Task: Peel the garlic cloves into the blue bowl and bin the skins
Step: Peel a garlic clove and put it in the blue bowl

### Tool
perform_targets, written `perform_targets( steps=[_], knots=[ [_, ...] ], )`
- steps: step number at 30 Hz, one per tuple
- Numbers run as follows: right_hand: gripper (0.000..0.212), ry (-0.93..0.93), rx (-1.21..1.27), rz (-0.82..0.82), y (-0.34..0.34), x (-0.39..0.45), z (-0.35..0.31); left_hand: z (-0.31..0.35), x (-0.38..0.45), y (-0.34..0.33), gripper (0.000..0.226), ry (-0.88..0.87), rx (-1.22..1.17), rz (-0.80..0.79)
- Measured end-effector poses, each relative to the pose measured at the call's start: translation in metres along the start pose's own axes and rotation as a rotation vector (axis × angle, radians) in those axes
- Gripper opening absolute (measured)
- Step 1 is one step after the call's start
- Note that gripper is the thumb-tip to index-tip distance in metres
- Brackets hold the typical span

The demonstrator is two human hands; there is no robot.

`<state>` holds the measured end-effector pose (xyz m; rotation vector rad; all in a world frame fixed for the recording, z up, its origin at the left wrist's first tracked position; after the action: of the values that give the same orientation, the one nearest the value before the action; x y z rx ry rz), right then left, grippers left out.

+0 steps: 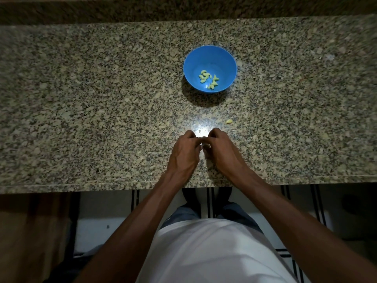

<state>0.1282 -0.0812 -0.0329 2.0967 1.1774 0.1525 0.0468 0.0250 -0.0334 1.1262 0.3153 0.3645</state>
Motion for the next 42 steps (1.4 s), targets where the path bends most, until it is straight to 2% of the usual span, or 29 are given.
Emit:
perform_targets(
  steps=[3, 7, 10, 16, 19, 22, 24, 26, 31, 36, 40, 42],
  knots=[
    [0.013, 0.003, 0.043, 0.076, -0.003, -0.004, -0.007, -0.001, -0.001, -0.001, 0.022, 0.012, 0.039, 0.013],
    [0.02, 0.028, -0.035, 0.044, -0.009, -0.004, -0.008, -0.004, -0.005, 0.0, 0.018, 0.016, 0.038, 0.041],
    [0.014, 0.112, -0.035, 0.068, -0.007, -0.007, -0.011, -0.008, -0.008, -0.003, 0.017, 0.017, 0.015, 0.054],
    [0.015, 0.12, -0.041, -0.015, 0.005, 0.004, -0.005, -0.032, -0.012, 0.001, 0.01, 0.218, -0.221, 0.062],
    [0.008, -0.005, 0.14, 0.009, 0.019, 0.009, 0.009, -0.044, -0.014, 0.009, 0.007, 0.301, -0.354, 0.068],
    [0.008, -0.239, 0.536, 0.021, 0.038, 0.0, 0.03, -0.044, -0.013, 0.015, 0.007, 0.359, -0.465, 0.045],
    [0.011, -0.302, 0.734, 0.035, 0.046, -0.008, 0.036, -0.042, -0.013, 0.017, 0.009, 0.401, -0.517, 0.036],
    [0.013, -0.318, 0.816, 0.052, 0.053, -0.014, 0.038, -0.041, -0.015, 0.015, 0.011, 0.417, -0.511, 0.042],
    [0.015, -0.311, 0.909, 0.044, 0.061, -0.024, 0.043, -0.022, -0.023, 0.003, 0.016, 0.345, -0.376, 0.032],
    [0.019, -0.335, 0.968, 0.068, 0.065, -0.032, 0.054, 0.016, -0.011, -0.002, 0.012, 0.048, -0.099, 0.047],
    [0.018, -0.322, 0.97, 0.078, 0.071, -0.041, 0.065, 0.035, -0.002, -0.018, 0.01, -0.146, 0.228, -0.035],
    [0.017, -0.317, 0.965, 0.079, 0.072, -0.047, 0.071, 0.045, -0.005, -0.02, 0.013, -0.19, 0.359, -0.072]
  ],
)
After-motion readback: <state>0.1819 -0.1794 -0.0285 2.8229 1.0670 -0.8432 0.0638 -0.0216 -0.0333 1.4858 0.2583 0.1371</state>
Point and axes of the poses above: each hand's wrist, its own x-axis towards the middle knuckle, its own y-axis out of the back of the hand, z = x × y, the point moved 4 cm from there along x, towards the middle knuckle, and after that the axes turned 15 degrees about x, right-handed, at the moved point
